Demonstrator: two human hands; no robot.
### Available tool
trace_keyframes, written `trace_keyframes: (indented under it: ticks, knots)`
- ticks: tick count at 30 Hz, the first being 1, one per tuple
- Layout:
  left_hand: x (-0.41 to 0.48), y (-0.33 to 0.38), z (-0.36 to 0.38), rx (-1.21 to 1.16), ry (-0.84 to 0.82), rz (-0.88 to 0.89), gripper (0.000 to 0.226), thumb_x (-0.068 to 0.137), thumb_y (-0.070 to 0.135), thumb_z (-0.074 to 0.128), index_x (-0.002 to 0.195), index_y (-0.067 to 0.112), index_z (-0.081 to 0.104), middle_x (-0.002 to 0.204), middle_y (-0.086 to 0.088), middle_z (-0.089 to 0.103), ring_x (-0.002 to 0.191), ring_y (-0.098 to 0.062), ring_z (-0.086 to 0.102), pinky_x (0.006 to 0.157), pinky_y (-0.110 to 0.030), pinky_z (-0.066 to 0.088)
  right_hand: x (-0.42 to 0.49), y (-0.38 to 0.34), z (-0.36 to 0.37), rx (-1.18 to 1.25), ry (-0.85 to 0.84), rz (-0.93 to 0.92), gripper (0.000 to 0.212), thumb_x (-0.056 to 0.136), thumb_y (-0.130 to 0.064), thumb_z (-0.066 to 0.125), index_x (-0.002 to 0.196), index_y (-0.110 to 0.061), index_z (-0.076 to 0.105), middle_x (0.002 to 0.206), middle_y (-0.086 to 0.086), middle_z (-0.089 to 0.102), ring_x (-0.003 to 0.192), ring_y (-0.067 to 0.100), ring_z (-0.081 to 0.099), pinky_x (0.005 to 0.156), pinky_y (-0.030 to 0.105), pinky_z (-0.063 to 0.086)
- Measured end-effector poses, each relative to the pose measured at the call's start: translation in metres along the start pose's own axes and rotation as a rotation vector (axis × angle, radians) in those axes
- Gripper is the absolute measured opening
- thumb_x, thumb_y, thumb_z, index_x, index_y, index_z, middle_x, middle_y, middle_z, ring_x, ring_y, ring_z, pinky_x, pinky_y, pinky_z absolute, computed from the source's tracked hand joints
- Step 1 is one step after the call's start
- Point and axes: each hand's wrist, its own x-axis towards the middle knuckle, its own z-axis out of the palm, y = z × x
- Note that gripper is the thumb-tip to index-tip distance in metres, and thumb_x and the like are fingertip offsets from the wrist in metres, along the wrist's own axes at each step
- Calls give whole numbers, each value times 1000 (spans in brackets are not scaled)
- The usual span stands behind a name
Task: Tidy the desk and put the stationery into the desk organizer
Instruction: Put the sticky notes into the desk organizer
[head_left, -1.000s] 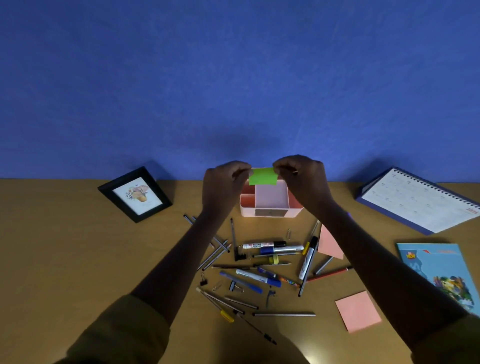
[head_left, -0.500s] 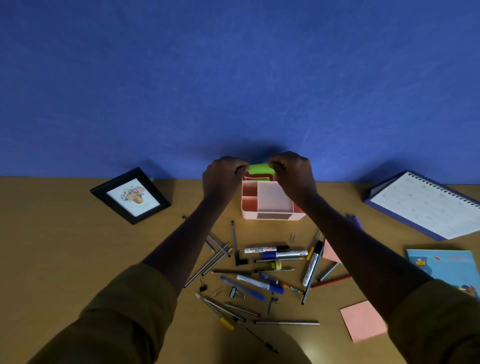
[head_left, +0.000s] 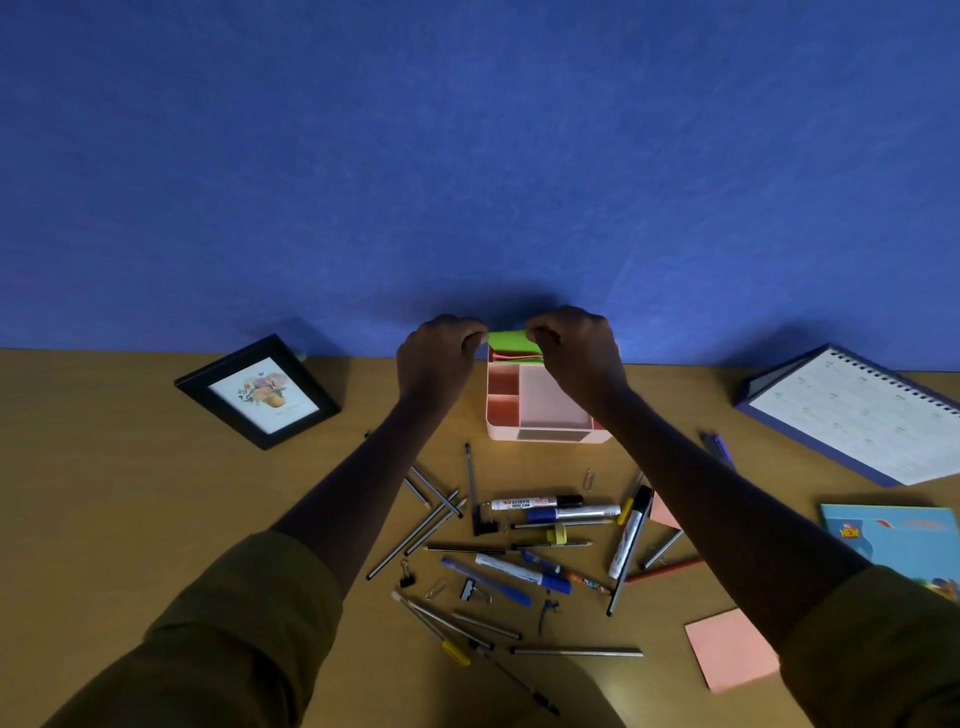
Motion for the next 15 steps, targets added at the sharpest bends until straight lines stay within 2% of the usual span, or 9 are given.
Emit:
trace_keyframes:
  ticks: [5,10,15]
  knots:
    - [-1,2,7,-4,-58,-12,17,104,25,66,100,21,82,94,3,80,82,-16,74,68,-32,62,-3,7,5,-86,-56,32,14,102,-10,67,97,-12,80,93,3,80,79,19,74,76,40,65]
    - [-2,6,16,34,-167,-47,23,102,22,61,90,21,80,84,3,77,74,-19,71,63,-34,60,-8,11,6,-236,-133,91,17,103,-16,66,112,-18,81,105,3,81,86,23,75,74,40,64]
    - [-7,6,22,71,-215,-39,24,104,22,61,88,19,78,82,1,74,69,-17,67,62,-35,60,-12,15,10,-336,-234,51,19,104,-19,66,118,-17,78,109,5,80,90,22,75,72,31,58]
